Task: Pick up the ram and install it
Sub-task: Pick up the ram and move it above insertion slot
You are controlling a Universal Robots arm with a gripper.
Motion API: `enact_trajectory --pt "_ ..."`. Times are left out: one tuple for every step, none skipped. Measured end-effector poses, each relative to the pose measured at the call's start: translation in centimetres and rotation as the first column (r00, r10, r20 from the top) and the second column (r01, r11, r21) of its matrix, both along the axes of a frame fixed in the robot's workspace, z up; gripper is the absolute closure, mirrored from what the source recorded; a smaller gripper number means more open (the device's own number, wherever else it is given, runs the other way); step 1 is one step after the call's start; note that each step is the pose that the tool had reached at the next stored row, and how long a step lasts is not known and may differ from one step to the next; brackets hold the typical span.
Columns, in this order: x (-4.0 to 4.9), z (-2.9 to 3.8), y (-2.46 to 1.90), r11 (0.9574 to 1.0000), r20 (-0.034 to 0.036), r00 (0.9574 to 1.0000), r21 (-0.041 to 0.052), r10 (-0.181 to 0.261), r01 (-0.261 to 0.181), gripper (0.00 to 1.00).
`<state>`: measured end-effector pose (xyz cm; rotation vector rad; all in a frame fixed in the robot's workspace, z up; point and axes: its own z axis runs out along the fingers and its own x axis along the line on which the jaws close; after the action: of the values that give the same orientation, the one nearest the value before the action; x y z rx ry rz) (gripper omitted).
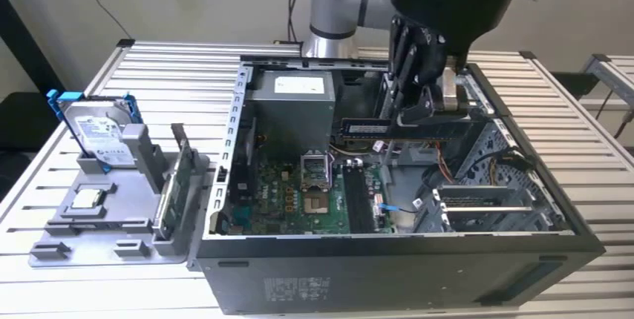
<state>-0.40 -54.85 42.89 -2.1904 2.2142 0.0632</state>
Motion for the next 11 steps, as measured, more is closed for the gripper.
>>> enact_trajectory --pt "0.21 0.00 0.00 1.0000 0.0000 1.0000 0.0000 0.000 0.000 0.86" --pt "0.37 0.00 0.00 1.0000 0.0000 1.0000 0.0000 0.000 0.000 0.86" --pt "0.46 0.00 0.00 1.0000 0.0000 1.0000 0.0000 0.000 0.000 0.86" --pt "0.47 0.00 0.00 1.0000 0.0000 1.0000 0.0000 0.000 0.000 0.86" --pt "0.47 0.00 0.00 1.0000 0.0000 1.0000 0.0000 0.000 0.000 0.86" --pt "0.47 0.00 0.00 1.0000 0.0000 1.0000 0.0001 0.000 0.000 0.86" --pt "0.47 0.00 0.00 1.0000 0.0000 1.0000 0.0001 0.000 0.000 0.86" --pt "0.48 0.00 0.00 1.0000 0.0000 1.0000 0.0001 0.000 0.000 0.86" --pt "0.48 0.00 0.00 1.0000 0.0000 1.0000 0.0001 0.000 0.000 0.86" --pt "0.48 0.00 0.00 1.0000 0.0000 1.0000 0.0001 0.000 0.000 0.86" --pt "0.48 0.00 0.00 1.0000 0.0000 1.0000 0.0000 0.000 0.000 0.86"
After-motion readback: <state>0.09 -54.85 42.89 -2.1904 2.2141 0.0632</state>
